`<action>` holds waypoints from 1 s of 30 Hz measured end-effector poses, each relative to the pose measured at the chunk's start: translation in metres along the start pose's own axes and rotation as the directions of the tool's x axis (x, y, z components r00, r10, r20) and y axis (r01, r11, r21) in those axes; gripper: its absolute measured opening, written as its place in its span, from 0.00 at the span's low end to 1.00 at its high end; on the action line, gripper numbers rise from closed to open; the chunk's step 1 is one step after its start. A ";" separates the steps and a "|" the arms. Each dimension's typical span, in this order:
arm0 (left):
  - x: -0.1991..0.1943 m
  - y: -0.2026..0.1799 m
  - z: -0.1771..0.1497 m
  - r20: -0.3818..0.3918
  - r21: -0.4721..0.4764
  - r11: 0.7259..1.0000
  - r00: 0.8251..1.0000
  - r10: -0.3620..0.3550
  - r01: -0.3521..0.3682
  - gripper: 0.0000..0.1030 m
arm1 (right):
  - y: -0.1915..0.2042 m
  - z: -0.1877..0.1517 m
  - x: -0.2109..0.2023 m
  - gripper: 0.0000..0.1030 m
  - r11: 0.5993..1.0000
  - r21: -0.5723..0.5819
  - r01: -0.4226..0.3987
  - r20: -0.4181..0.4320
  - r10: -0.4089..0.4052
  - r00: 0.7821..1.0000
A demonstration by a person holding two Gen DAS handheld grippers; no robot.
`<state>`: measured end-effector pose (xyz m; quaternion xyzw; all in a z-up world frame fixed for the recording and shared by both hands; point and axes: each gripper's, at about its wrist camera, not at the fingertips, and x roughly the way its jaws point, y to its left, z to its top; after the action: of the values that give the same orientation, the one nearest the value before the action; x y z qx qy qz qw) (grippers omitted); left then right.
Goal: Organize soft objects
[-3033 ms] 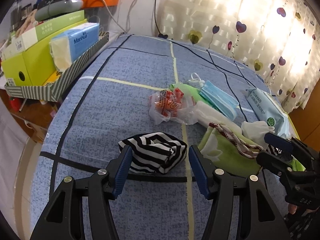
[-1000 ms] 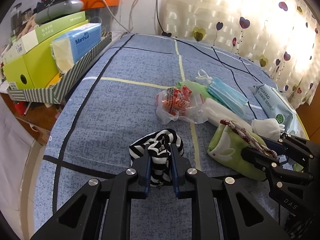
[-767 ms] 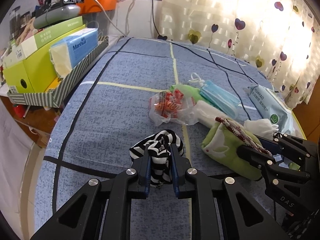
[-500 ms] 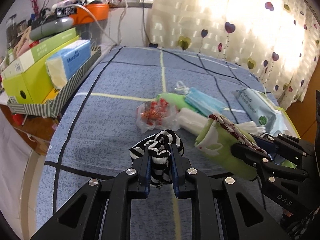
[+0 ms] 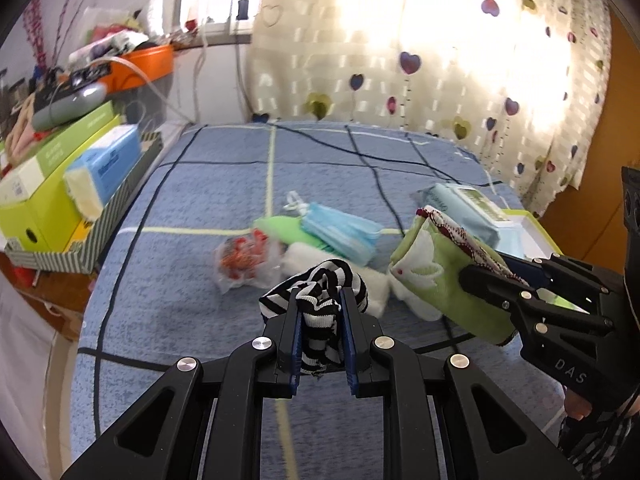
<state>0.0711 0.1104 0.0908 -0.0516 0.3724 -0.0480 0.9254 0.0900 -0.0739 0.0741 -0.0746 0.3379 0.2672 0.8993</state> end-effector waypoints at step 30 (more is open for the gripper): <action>0.018 -0.154 0.035 -0.018 0.227 0.943 0.969 -0.245 0.242 0.16 | -0.129 -0.031 -0.096 0.25 0.937 0.228 0.264 0.028 -0.278 0.960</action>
<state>0.1007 -0.0426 0.1236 0.0089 0.3505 -0.2040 0.9140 0.0806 -0.2339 0.1067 -0.0117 0.3250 0.1035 0.9400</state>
